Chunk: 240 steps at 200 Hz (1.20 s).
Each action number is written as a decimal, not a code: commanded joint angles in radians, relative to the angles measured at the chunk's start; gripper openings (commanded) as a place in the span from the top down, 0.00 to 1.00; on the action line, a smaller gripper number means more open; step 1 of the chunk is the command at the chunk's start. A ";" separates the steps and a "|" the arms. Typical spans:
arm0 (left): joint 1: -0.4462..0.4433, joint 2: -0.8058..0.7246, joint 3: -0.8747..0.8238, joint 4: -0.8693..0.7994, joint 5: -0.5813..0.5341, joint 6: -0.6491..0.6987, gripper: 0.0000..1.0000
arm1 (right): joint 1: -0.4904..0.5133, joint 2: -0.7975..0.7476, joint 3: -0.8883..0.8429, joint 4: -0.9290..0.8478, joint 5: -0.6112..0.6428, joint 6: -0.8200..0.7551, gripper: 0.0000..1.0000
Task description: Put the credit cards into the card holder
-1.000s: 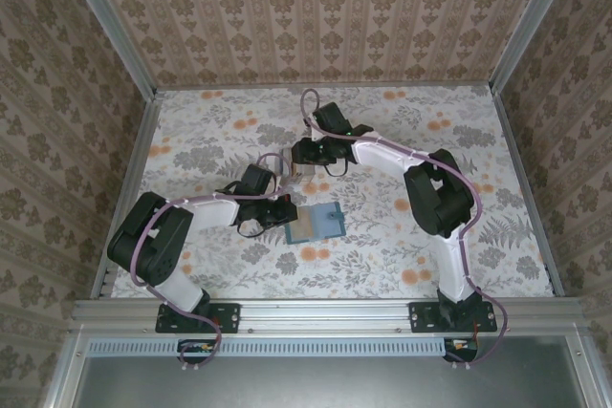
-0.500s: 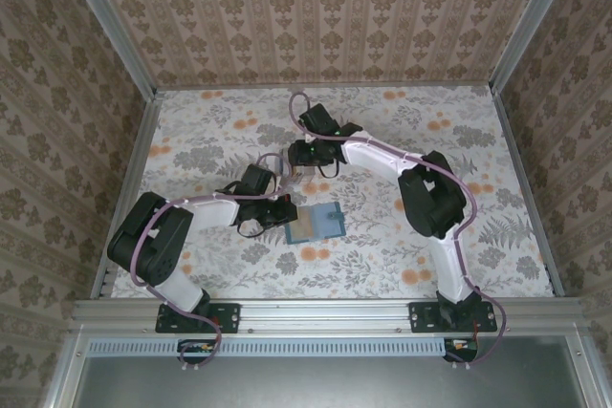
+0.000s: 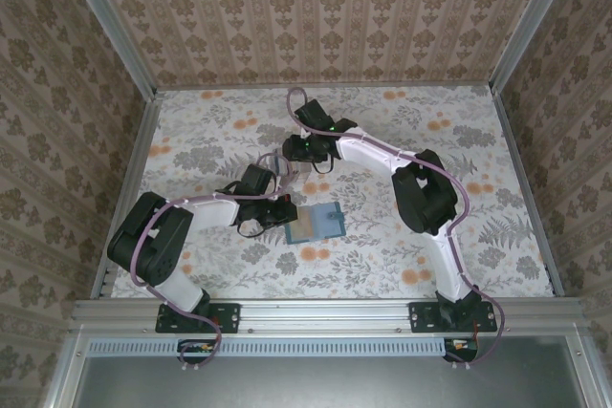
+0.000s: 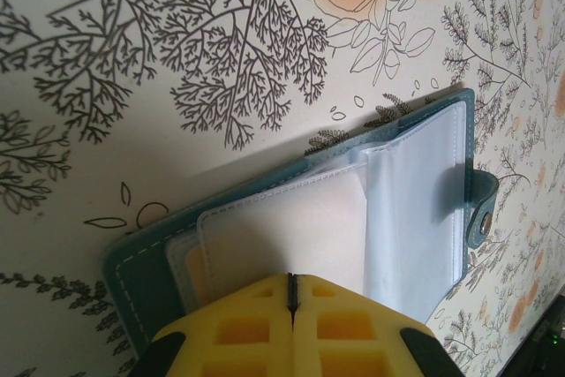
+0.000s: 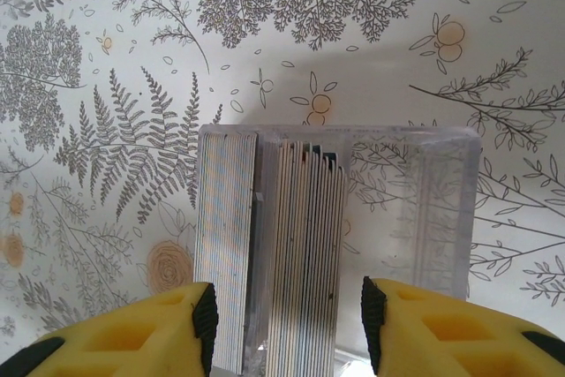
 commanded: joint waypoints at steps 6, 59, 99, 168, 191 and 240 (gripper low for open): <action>0.012 -0.014 -0.031 0.013 -0.019 -0.028 0.99 | 0.022 -0.010 0.004 -0.184 0.059 0.061 0.55; 0.018 -0.016 -0.035 0.017 -0.009 -0.027 0.99 | 0.007 -0.043 -0.023 -0.288 0.257 0.014 0.57; 0.017 -0.005 -0.036 0.029 -0.001 -0.034 0.99 | -0.042 -0.090 -0.082 -0.288 0.287 -0.069 0.55; 0.011 0.006 -0.025 0.022 0.000 -0.035 0.99 | -0.163 -0.167 -0.177 -0.249 0.139 -0.209 0.51; 0.008 0.016 -0.014 0.017 0.002 -0.035 0.99 | -0.163 -0.175 -0.176 -0.249 0.051 -0.246 0.50; 0.004 0.026 -0.003 0.003 0.007 -0.026 0.99 | -0.163 -0.164 -0.156 -0.293 -0.034 -0.287 0.50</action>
